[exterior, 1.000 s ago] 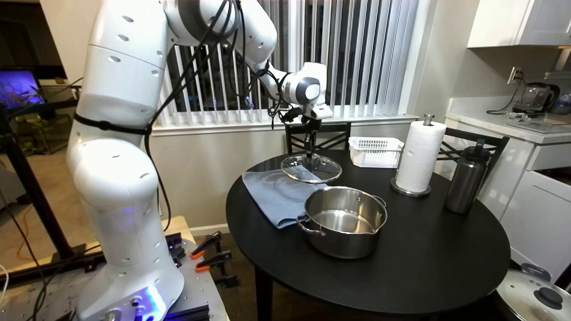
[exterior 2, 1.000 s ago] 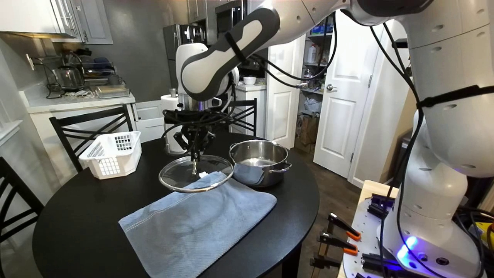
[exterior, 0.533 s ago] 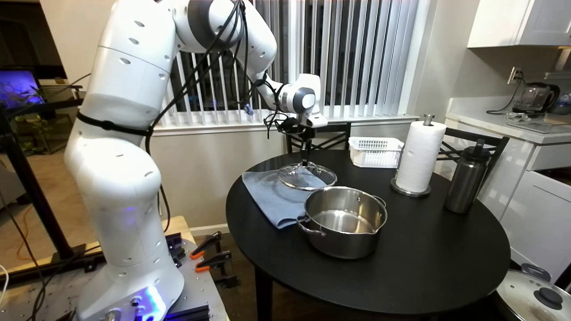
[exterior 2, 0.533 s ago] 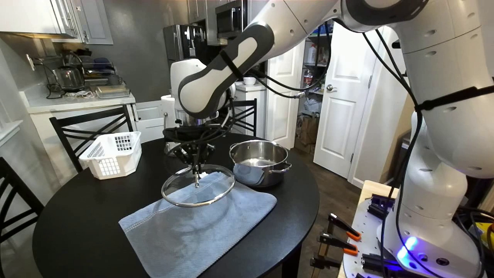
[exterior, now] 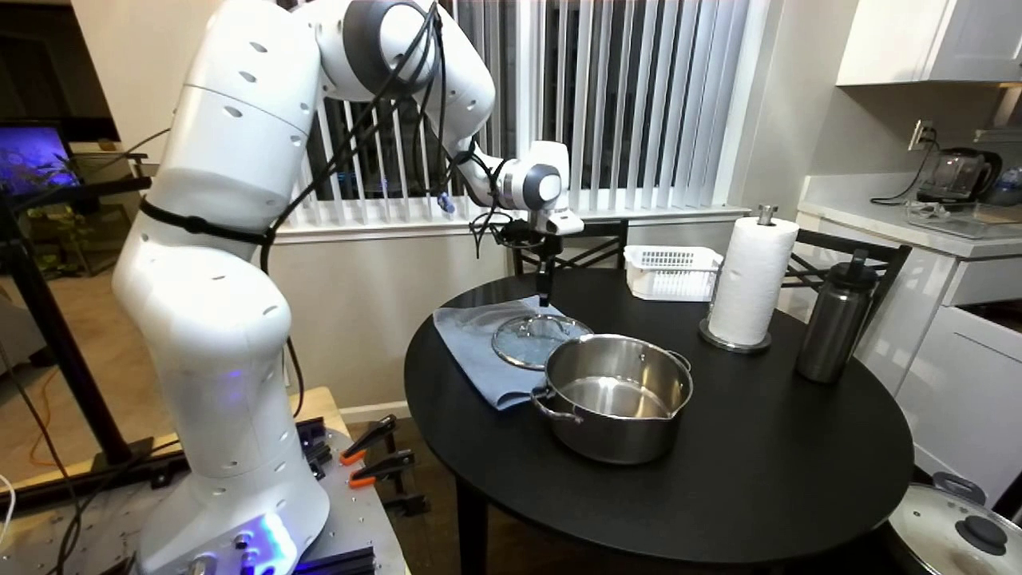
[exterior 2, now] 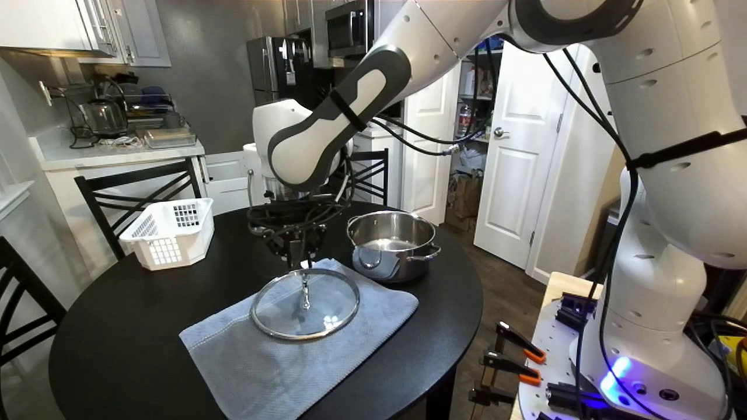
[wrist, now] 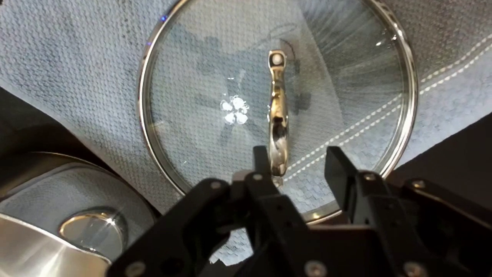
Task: Remove the lid from the pot
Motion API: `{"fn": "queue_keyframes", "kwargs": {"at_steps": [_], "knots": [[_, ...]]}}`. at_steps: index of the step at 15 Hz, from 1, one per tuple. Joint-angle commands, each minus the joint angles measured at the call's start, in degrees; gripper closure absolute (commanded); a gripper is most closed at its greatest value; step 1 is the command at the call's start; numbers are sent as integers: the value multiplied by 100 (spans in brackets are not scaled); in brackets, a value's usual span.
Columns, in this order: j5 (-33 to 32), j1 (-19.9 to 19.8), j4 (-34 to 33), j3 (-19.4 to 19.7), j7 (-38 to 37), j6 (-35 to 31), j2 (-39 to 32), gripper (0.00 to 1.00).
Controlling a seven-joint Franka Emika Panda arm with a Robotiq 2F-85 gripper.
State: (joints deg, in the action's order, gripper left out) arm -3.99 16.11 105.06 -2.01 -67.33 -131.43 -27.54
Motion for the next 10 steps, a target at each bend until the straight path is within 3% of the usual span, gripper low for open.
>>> {"fn": "queue_keyframes", "kwargs": {"at_steps": [1, 2, 3, 6, 10], "knots": [[-74, 9, 80, 75, 17, -64, 154, 27], [-70, 5, 94, 81, 16, -88, 176, 20], [5, 4, -22, 51, 4, 4, 37, 39], [3, 0, -22, 60, 3, 1, 59, 20], [3, 0, -22, 61, 2, 1, 59, 20]]}}
